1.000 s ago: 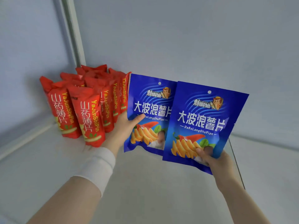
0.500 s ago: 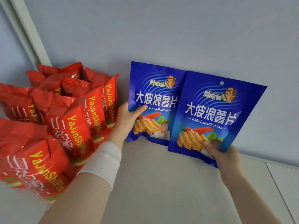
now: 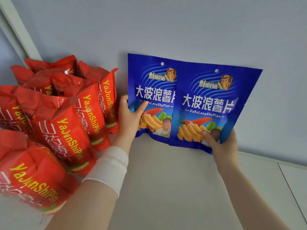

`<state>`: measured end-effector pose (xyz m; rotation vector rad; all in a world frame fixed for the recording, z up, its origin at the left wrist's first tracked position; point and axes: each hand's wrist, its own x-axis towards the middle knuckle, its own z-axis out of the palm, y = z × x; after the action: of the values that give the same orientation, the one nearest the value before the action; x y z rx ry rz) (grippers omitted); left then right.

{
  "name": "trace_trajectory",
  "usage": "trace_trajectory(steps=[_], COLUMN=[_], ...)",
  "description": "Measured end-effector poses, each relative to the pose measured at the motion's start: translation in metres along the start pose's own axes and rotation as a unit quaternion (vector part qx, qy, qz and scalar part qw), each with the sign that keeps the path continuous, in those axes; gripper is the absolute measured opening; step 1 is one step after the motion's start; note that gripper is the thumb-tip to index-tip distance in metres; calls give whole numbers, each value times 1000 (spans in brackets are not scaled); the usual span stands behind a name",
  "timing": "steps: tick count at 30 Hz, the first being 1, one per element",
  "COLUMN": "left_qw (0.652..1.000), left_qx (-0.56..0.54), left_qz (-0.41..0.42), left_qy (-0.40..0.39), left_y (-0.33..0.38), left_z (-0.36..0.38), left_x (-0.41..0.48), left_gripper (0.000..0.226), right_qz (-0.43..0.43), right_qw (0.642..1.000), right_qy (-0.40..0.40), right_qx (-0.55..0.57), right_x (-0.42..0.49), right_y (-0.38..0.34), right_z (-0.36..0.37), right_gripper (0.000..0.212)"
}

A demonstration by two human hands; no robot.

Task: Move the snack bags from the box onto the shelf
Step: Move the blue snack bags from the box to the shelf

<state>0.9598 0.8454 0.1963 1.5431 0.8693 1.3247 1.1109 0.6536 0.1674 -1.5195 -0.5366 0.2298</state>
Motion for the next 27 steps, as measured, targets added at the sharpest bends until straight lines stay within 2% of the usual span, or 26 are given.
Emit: trace_trajectory(steps=[9, 14, 22, 27], left_qw=[1000, 999, 999, 999], left_qx=[14, 2, 12, 21], left_qz=[11, 13, 4, 13], left_qy=[23, 36, 37, 42], left_y=[1, 0, -3, -8], left_z=[2, -1, 0, 2], left_x=[-4, -3, -1, -5], left_gripper=[44, 44, 47, 55], right_qz=[9, -3, 10, 17], right_qw=[998, 996, 998, 997], right_qy=[50, 85, 54, 55], right_qx=[-29, 3, -28, -55], right_x=[-8, -3, 1, 2], right_y=[8, 7, 15, 16], right_z=[1, -5, -7, -10], right_gripper=[38, 37, 39, 49])
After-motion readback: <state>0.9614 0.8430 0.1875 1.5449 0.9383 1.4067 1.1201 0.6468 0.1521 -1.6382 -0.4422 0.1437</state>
